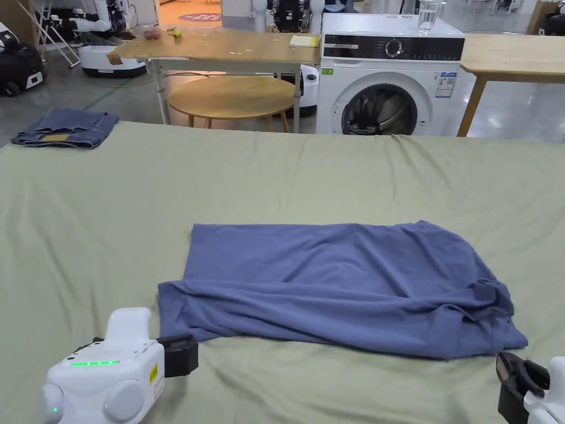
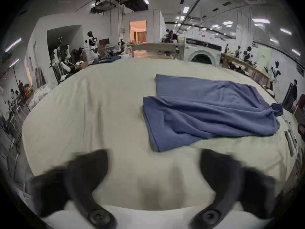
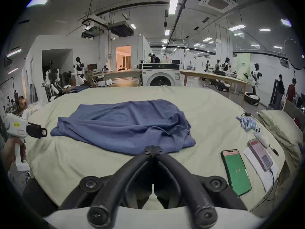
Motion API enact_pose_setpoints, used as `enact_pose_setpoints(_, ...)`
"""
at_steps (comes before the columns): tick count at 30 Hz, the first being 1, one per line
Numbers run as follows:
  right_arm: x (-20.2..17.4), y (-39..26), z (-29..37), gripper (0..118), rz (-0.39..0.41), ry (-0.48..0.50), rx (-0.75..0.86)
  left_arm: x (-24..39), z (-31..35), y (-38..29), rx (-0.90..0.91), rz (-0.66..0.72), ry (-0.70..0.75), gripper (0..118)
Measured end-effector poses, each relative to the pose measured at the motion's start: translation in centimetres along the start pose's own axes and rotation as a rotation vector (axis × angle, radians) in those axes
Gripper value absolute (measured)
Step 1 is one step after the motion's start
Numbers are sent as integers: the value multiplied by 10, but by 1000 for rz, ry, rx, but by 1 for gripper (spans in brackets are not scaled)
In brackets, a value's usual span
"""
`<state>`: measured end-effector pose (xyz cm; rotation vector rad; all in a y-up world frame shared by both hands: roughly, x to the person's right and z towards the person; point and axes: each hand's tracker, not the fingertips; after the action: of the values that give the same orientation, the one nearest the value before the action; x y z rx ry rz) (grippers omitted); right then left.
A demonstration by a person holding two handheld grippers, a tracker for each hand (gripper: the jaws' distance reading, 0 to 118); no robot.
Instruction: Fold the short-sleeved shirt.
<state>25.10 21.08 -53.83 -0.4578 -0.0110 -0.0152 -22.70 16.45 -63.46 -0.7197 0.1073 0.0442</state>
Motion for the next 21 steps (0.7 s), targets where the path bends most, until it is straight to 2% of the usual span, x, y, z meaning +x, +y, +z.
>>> enact_pose_setpoints(3,11,-1,-10,0,-10,-28,-9,9,-30,12,-38,-43,58,116)
enact_pose_setpoints(6,25,-3,-24,0,-13,-59,-27,12,-59,17,-128,-46,59,104)
enact_pose_setpoints(7,30,-1,-32,0,-11,-66,-36,14,-62,18,-148,-52,27,84)
enact_pose_setpoints(9,41,0,-53,0,-1,-88,-57,25,-56,22,-128,-144,20,65)
enact_pose_setpoints(10,48,2,-67,0,-5,-79,-78,29,-52,25,-130,-180,-7,47)
enact_pose_setpoints(11,55,5,-84,15,-20,-58,-132,34,-47,29,-112,-214,18,28)
enact_pose_setpoints(12,61,8,-100,60,-29,-45,-174,38,-44,31,-91,-264,53,1)
enact_pose_setpoints(13,67,8,-116,96,-20,-61,-211,39,-41,33,-74,-282,58,0)
enact_pose_setpoints(14,70,9,-129,114,-5,-70,-215,37,-39,35,-87,-247,32,0)
enact_pose_setpoints(15,73,11,-138,117,2,-63,-202,37,-34,40,-90,-212,-6,0)
enact_pose_setpoints(18,79,13,-170,117,22,-73,-284,40,-27,42,-72,-217,14,0)
enact_pose_setpoints(19,81,12,-180,112,10,-43,-356,35,-29,45,-72,-209,3,0)
enact_pose_setpoints(20,82,11,-184,93,-7,-31,-394,35,-30,46,-74,-206,1,0)
enact_pose_setpoints(21,81,10,-181,53,5,-45,-361,35,-29,45,-77,-207,-2,0)
